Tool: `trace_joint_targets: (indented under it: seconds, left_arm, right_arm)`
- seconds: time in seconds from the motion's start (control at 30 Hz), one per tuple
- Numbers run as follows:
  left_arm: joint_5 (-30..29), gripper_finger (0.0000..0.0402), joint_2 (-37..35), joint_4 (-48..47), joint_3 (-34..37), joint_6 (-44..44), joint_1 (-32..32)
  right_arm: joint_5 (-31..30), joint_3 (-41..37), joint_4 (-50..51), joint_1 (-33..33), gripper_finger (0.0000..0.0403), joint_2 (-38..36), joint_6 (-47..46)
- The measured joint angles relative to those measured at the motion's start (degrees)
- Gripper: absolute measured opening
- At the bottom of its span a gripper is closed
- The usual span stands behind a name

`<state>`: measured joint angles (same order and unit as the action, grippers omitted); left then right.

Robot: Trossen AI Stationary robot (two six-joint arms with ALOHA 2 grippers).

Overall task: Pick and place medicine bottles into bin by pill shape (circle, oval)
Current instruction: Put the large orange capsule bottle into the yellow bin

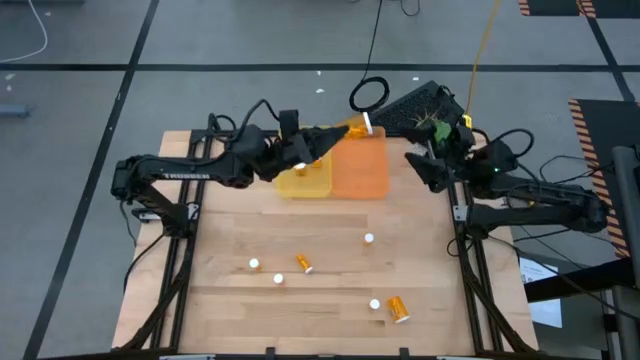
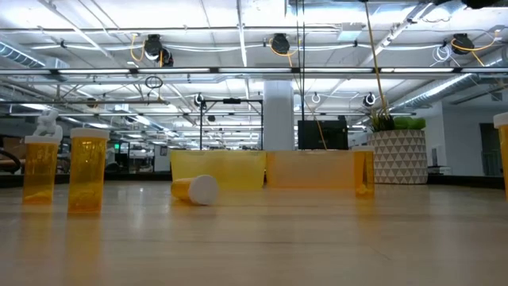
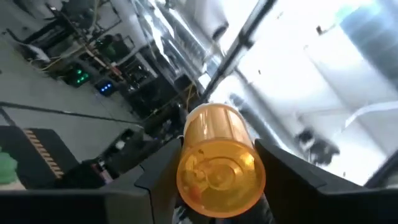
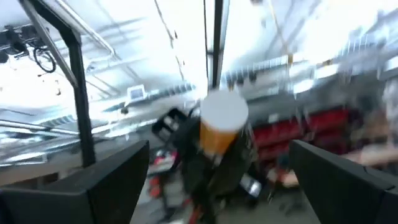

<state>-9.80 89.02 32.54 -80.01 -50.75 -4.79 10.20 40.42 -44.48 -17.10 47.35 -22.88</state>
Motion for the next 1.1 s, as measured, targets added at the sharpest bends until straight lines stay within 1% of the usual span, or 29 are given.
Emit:
trace_joint_targets:
  seconds: [0.1,0.27,0.37,0.47,0.6,0.73,0.83,0.93,1.03,1.1]
  left_arm:
    - [-3.06,0.0199,1.28,5.19,0.00,-2.73,0.82]
    - [-7.17,0.0200,4.24,14.75,-0.02,-3.82,2.24]
    - [-8.66,0.0200,5.52,16.99,-0.02,-4.05,2.72]
    - [-8.75,0.0200,6.70,18.40,-0.02,-3.96,3.12]
    - [-8.63,0.0200,7.78,17.99,-0.02,-3.39,3.43]
    - [-8.47,0.0200,8.59,18.57,-0.04,-0.37,3.12]
    - [-8.49,0.0200,8.55,18.29,-0.04,3.55,2.65]
    - [-9.14,0.0200,8.49,18.17,-0.04,8.71,2.39]
    - [-10.42,0.0200,8.51,16.66,-0.04,13.51,2.20]
    - [-11.26,0.0200,8.49,14.57,-0.04,14.88,2.14]
  right_arm:
    - [-1.28,0.01,-6.11,-0.07,0.0380,2.91,1.32]
    - [0.07,0.00,-13.43,0.46,0.0380,8.73,1.16]
    - [0.32,0.42,-18.17,0.50,0.0380,11.69,0.00]
    - [0.39,1.61,-20.71,0.48,0.0380,14.43,-0.90]
    - [1.82,3.52,-20.94,0.48,0.0380,17.75,-3.66]
    - [1.92,5.14,-20.80,0.50,0.0380,20.70,-11.15]
    - [1.78,5.54,-20.84,0.48,0.0380,21.81,-16.51]
    - [1.19,5.84,-20.89,0.54,0.0378,22.19,-18.71]
    - [-1.56,5.86,-20.89,0.72,0.0376,22.19,-20.25]
    - [-3.07,5.87,-20.27,0.72,0.0376,22.17,-20.86]
